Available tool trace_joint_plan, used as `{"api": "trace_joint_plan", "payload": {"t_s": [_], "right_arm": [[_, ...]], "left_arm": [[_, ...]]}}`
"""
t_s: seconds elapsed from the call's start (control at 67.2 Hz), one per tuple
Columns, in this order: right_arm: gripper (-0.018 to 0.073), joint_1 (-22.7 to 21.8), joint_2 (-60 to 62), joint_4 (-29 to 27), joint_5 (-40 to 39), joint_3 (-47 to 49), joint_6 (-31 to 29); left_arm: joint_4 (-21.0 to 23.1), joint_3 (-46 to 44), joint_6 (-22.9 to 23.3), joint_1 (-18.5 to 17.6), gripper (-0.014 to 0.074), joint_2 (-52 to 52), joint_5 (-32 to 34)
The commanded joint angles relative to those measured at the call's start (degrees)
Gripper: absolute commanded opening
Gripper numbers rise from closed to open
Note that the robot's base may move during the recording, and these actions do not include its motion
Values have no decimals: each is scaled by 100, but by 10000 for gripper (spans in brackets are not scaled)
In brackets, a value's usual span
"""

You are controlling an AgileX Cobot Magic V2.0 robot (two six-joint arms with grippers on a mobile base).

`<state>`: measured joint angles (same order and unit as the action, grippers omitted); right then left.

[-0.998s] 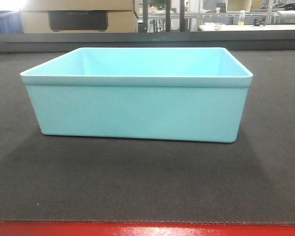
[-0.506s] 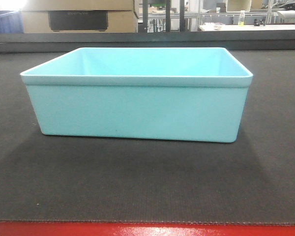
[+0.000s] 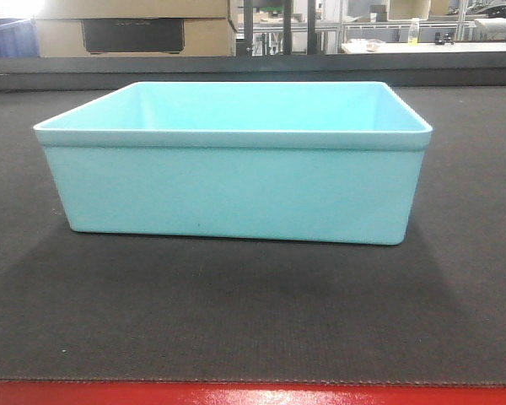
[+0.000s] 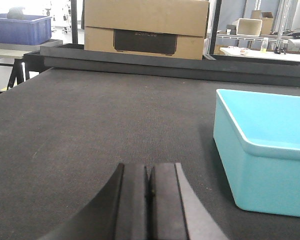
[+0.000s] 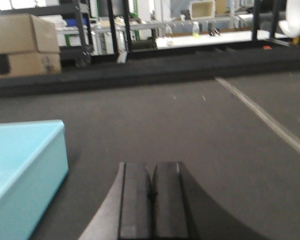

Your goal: Fetch blue bin and place on conveyor start

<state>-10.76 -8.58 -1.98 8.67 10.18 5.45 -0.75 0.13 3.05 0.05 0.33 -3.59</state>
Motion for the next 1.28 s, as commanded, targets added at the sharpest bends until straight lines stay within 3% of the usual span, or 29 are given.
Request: {"api": "trace_joint_plan", "payload": {"t_s": [0.0,0.119,1.266], "right_arm": [[-162,-94,298,-43,-66,-444,-43],[-162,-94,828,-43,-111,-1018,-43],[-162,-103,858,-9,-29,-1018,-43]], "left_arm": [[34,-13,-10,23,-111,-33,160],[34,-13,-10,23,-111,-33,160],[34,-13,-10,23,-111,-33,160]]}}
